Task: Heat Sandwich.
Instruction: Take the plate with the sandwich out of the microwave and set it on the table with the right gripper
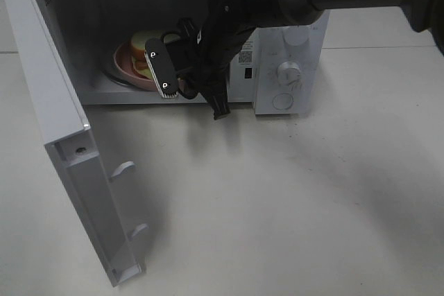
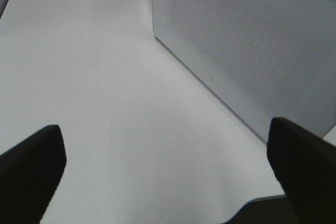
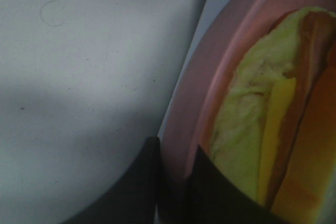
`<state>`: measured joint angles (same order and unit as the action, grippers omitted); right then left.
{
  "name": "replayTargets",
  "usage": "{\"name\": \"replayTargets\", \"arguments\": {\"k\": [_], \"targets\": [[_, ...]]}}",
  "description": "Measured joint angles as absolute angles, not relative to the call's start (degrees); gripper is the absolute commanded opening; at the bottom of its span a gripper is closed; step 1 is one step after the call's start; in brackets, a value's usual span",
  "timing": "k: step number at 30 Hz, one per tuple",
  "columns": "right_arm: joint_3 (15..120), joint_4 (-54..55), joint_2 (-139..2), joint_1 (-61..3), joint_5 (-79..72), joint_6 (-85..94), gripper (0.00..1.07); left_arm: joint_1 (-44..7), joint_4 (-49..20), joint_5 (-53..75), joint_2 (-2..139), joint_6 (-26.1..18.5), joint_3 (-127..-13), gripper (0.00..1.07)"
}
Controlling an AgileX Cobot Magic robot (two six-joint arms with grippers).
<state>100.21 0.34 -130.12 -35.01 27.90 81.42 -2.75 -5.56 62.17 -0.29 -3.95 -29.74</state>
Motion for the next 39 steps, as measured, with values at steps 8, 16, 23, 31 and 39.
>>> {"name": "replayTargets", "arguments": {"k": [8, 16, 23, 31, 39], "targets": [[93.22, 1.43, -125.76, -35.01, 25.55, 86.69, 0.0, -2.75, -5.56, 62.17, -0.29, -3.95, -29.74, 1.0], [87.55, 3.67, -121.18, -35.41, 23.03, 90.36, 0.0, -2.75, -5.56, 62.17, -0.29, -3.95, -29.74, 1.0], [83.14, 4.35, -117.63, -35.75, 21.26, 92.36, 0.0, -2.75, -5.56, 62.17, -0.29, -3.95, -29.74, 1.0], [76.26, 4.35, -112.82, -36.61, 19.14, 93.97, 0.0, -2.75, -5.56, 62.17, -0.29, -3.95, -29.74, 1.0], [67.44, 4.3, -106.68, -37.64, 16.39, 94.25, 0.0, -2.75, -5.56, 62.17, -0.29, -3.95, -29.74, 1.0]]}}
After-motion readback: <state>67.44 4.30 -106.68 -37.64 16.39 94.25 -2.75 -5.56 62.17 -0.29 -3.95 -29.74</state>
